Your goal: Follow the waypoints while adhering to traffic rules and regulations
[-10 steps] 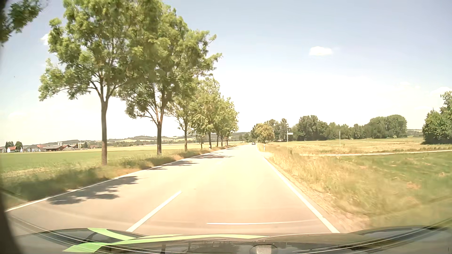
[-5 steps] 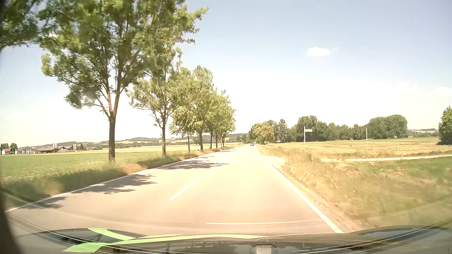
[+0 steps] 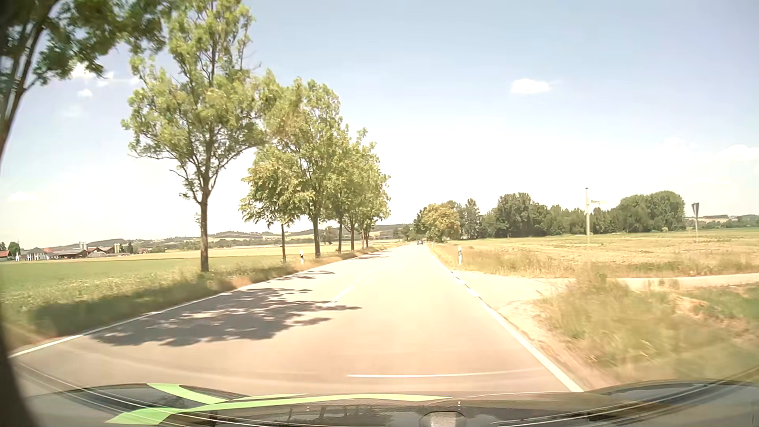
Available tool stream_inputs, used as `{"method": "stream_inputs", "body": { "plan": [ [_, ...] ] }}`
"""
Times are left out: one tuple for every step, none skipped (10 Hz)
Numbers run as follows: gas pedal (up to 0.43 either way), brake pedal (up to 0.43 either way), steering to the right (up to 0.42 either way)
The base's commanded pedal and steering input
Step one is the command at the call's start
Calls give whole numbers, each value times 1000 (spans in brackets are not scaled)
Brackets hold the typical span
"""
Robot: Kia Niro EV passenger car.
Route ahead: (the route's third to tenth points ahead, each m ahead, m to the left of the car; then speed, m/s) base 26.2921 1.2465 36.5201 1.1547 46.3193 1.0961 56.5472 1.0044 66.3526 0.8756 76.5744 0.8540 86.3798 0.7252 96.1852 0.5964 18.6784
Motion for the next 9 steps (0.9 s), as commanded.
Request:
{"method": "stream_inputs", "body": {
  "plan": [
    [228,0,3],
    [240,0,3],
    [240,0,3],
    [240,0,3],
    [197,0,3],
    [197,0,3],
    [197,0,2],
    [209,0,1],
    [220,0,3]
  ]
}}
